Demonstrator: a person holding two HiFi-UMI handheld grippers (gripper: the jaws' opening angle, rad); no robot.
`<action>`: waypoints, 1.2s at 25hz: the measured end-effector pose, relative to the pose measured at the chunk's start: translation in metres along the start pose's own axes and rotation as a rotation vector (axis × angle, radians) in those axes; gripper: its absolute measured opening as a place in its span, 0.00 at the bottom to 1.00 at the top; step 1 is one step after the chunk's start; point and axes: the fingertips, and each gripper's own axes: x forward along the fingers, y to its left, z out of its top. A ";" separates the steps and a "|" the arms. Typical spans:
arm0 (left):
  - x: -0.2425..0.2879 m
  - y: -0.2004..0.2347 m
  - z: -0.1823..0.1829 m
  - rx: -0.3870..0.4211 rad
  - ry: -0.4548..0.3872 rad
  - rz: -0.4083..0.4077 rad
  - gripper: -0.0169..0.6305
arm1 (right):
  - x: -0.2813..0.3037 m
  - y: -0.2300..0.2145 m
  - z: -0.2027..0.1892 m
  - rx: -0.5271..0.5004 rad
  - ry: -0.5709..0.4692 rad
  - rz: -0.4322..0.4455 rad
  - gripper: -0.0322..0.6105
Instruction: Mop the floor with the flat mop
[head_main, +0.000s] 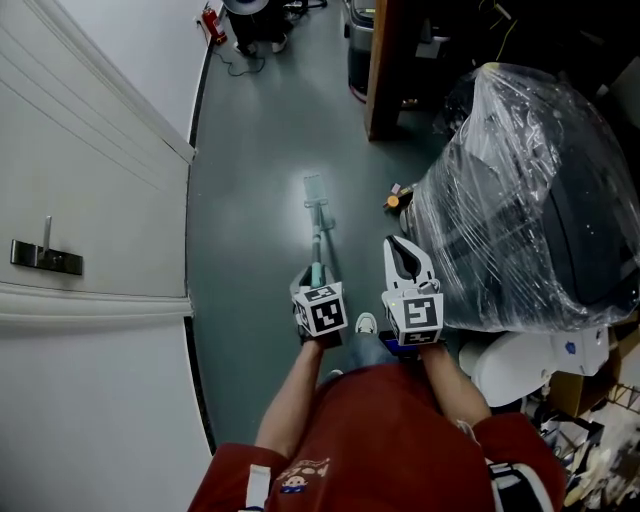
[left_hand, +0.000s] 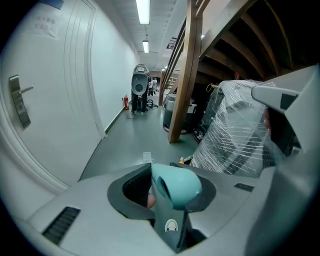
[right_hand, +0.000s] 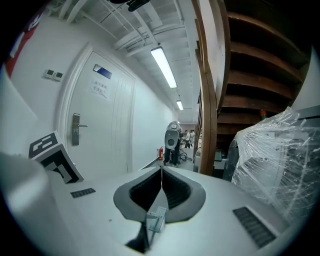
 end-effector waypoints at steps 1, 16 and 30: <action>0.008 -0.003 0.008 -0.002 0.000 0.004 0.22 | 0.008 -0.009 -0.001 0.000 -0.003 0.006 0.08; 0.088 -0.018 0.084 -0.016 -0.011 0.038 0.22 | 0.102 -0.068 0.009 0.001 -0.008 0.061 0.08; 0.160 0.039 0.165 -0.025 -0.013 0.006 0.22 | 0.229 -0.060 0.037 -0.003 0.003 0.033 0.08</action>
